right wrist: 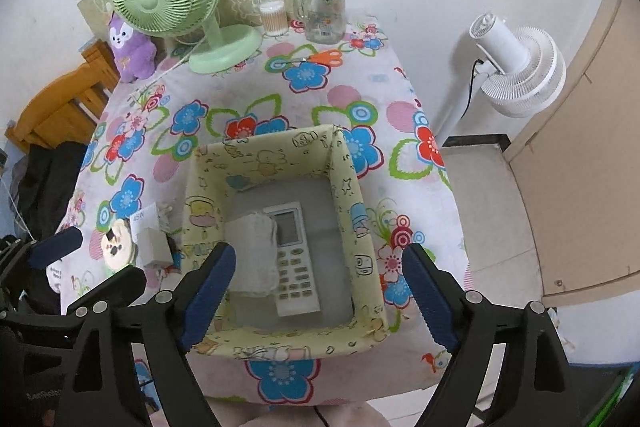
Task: Organize rigid objects
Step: 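Withdraw both open tools up and away from the basket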
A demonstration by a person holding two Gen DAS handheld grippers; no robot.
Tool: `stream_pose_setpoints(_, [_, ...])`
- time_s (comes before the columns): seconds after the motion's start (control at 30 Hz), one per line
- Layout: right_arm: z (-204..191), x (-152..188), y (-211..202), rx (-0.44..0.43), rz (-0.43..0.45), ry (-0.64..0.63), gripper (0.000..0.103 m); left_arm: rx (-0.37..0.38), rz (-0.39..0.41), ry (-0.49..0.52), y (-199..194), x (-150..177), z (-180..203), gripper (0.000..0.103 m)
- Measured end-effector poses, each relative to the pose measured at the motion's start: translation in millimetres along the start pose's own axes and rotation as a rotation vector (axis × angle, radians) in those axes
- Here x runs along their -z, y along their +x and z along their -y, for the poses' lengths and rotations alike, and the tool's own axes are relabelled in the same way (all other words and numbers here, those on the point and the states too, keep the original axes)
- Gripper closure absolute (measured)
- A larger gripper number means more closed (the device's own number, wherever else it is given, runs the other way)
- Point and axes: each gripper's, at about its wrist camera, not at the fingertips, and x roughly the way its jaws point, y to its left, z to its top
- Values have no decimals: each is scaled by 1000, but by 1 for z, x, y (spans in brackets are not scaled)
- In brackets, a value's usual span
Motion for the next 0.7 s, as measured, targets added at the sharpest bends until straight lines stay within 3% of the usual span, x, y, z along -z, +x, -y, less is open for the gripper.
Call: stream_pose_setpoints(0.7, [-67, 16, -32, 12, 57, 19, 11, 8, 50, 66, -38, 18, -60, 6])
